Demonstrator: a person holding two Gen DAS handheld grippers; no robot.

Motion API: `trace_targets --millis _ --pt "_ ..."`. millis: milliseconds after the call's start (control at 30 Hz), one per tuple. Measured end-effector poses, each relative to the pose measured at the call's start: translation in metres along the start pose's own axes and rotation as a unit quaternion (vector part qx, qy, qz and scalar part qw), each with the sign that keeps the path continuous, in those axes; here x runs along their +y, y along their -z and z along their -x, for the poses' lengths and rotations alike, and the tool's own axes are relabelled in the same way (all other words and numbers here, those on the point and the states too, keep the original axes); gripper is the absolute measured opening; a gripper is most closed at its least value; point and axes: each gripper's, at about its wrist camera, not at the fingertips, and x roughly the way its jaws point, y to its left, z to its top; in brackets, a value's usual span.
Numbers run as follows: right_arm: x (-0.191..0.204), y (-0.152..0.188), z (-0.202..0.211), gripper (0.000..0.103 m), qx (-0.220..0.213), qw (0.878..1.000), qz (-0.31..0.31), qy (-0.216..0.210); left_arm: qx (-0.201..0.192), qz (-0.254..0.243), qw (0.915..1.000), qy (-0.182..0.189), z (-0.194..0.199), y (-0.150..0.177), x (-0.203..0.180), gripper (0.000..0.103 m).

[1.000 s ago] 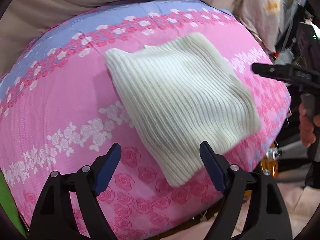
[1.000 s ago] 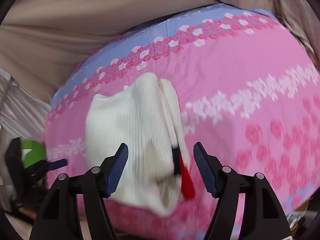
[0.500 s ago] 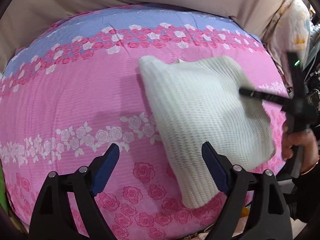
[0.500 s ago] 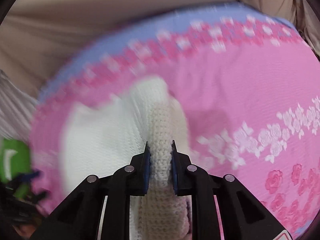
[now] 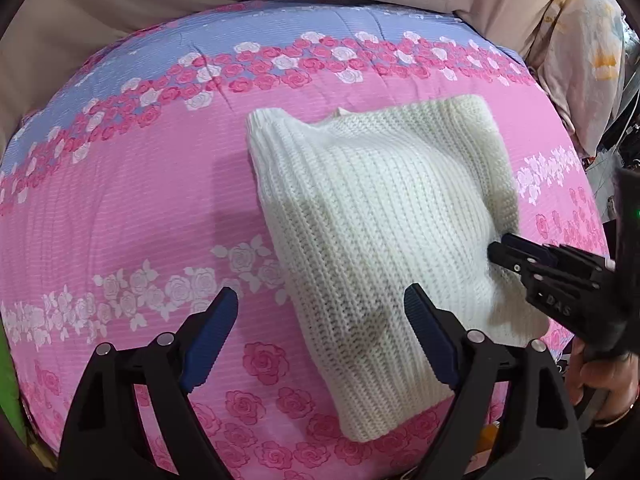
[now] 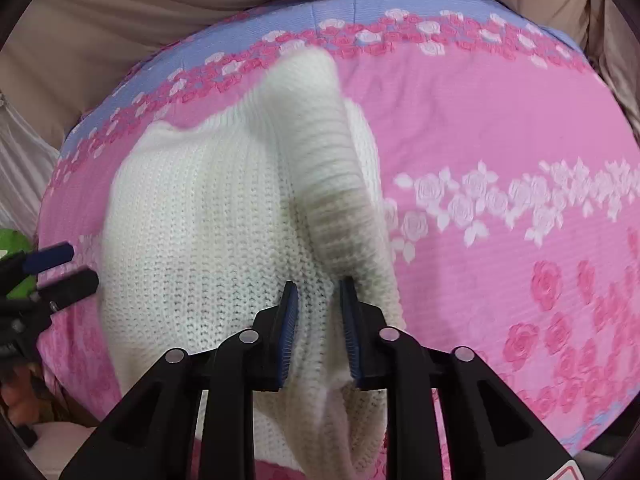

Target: Fold small clothes

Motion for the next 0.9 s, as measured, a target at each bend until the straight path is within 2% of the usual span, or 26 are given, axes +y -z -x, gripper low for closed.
trace_targets --millis 67,100,133,167,233,367,400,467,533,600,633,667,700,767,833,900 --pt "-0.003 -0.005 0.017 0.02 -0.008 1.0 -0.02 -0.014 0.001 0.011 0.9998 0.014 -0.002 -0.002 -0.001 0.088" --pt "-0.005 -0.008 0.027 0.024 -0.02 0.999 -0.026 -0.017 0.0 0.021 0.9994 0.026 -0.003 -0.004 0.0 0.089" --pt "-0.008 -0.012 0.037 0.036 -0.036 0.999 -0.026 -0.011 -0.001 0.038 0.9986 0.037 -0.006 -0.005 0.002 0.09" --pt "-0.009 -0.015 0.041 0.057 -0.045 0.999 -0.025 0.0 0.001 0.052 0.9977 0.044 -0.01 -0.006 0.004 0.091" --pt "-0.018 -0.023 0.035 0.072 -0.045 0.998 -0.027 0.018 0.014 0.082 0.9954 0.048 -0.022 -0.008 0.009 0.091" --pt "-0.036 -0.031 -0.014 0.072 0.028 0.998 -0.056 -0.025 0.037 0.132 0.988 0.071 -0.052 -0.007 0.022 0.093" --pt "-0.038 -0.03 -0.023 0.073 0.036 0.997 -0.062 -0.035 0.041 0.144 0.9855 0.079 -0.057 -0.006 0.025 0.095" --pt "-0.043 -0.029 -0.037 0.08 0.043 0.994 -0.085 -0.061 0.043 0.184 0.9753 0.114 -0.068 -0.004 0.032 0.097" --pt "-0.048 -0.028 -0.043 0.08 0.047 0.989 -0.109 -0.089 0.047 0.223 0.9616 0.153 -0.08 -0.001 0.041 0.098" --pt "-0.056 -0.027 -0.049 0.081 0.05 0.983 -0.136 -0.117 0.023 0.234 0.9581 0.164 -0.078 -0.001 0.043 0.098" --pt "-0.057 -0.027 -0.048 0.079 0.046 0.982 -0.14 -0.122 0.026 0.226 0.9595 0.166 -0.078 -0.003 0.042 0.095" --pt "-0.056 -0.026 -0.047 0.063 0.047 0.981 -0.137 -0.131 0.025 0.217 0.9614 0.167 -0.077 -0.006 0.038 0.08" --pt "-0.055 -0.025 -0.047 0.049 0.049 0.975 -0.143 -0.16 0.027 0.207 0.9624 0.174 -0.074 -0.008 0.034 0.077" --pt "-0.053 -0.025 -0.042 0.038 0.05 0.972 -0.155 -0.169 0.028 0.19 0.9665 0.171 -0.064 -0.013 0.028 0.054" --pt "-0.051 -0.027 -0.03 0.034 0.041 0.972 -0.153 -0.173 0.025 0.175 0.9677 0.179 -0.048 -0.016 0.025 0.046" --pt "-0.05 -0.027 -0.013 0.032 0.026 0.969 -0.161 -0.187 0.019 0.166 0.9652 0.201 -0.031 -0.019 0.022 0.043"
